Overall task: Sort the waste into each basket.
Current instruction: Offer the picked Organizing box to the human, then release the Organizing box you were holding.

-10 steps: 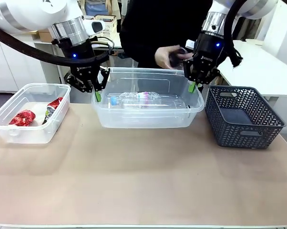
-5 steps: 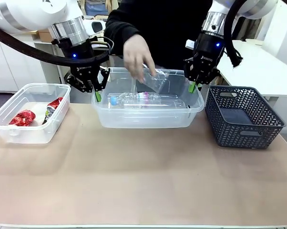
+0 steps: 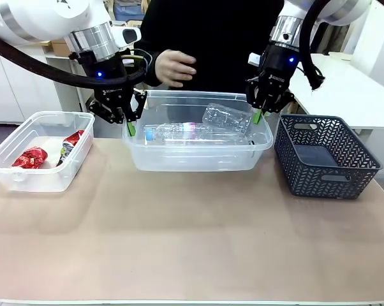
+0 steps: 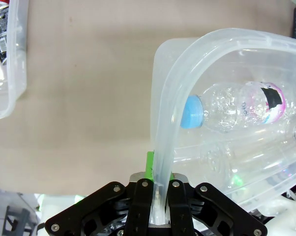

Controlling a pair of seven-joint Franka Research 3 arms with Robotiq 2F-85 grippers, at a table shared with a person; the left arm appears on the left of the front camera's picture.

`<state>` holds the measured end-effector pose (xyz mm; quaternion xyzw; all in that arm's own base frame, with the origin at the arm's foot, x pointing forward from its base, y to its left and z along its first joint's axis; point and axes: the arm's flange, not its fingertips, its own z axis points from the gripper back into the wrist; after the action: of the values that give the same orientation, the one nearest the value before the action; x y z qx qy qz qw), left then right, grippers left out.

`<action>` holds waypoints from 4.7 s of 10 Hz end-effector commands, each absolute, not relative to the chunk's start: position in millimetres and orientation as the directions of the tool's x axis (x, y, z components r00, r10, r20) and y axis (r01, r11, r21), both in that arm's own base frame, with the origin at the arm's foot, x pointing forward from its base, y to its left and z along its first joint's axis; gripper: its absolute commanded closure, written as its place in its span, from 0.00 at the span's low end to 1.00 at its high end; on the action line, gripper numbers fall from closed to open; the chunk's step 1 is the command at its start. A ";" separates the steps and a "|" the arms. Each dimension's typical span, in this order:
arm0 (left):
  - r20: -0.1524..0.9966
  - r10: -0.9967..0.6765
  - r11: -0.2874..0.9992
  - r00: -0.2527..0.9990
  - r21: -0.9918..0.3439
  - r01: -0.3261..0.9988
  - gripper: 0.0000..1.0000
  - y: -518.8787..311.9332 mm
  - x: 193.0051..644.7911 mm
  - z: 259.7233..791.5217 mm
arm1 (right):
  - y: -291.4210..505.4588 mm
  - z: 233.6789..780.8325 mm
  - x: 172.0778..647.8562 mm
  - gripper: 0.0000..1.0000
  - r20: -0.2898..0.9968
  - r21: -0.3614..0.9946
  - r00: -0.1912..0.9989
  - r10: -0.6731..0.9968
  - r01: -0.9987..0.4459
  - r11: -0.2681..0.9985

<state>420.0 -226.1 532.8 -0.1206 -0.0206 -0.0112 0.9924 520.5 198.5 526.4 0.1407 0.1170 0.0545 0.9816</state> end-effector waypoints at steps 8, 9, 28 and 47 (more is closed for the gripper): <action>0.023 0.016 0.975 1.000 -0.222 -0.010 0.96 -225.5 454.6 538.5 | 202.2 537.2 560.7 0.93 -0.264 0.290 0.949 0.174 -0.094 0.953; 0.027 0.092 0.976 0.995 -0.201 -0.085 0.96 -226.1 480.9 543.0 | 202.7 543.8 585.6 0.93 -0.282 0.274 0.946 0.160 -0.080 0.958; 0.003 0.094 0.963 0.996 -0.256 -0.090 0.00 -225.4 556.2 521.5 | 185.1 548.1 626.7 0.00 -0.077 0.251 0.996 0.047 -0.026 0.968; 0.154 -0.099 0.907 0.983 -0.393 0.153 0.01 -184.9 499.1 582.5 | 180.1 597.0 478.0 0.00 0.301 0.136 0.938 0.170 -0.219 0.966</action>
<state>537.6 -202.7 570.5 -0.1720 -0.0570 -0.0047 0.9834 551.5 192.4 588.2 0.1115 -0.0843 0.0579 0.9885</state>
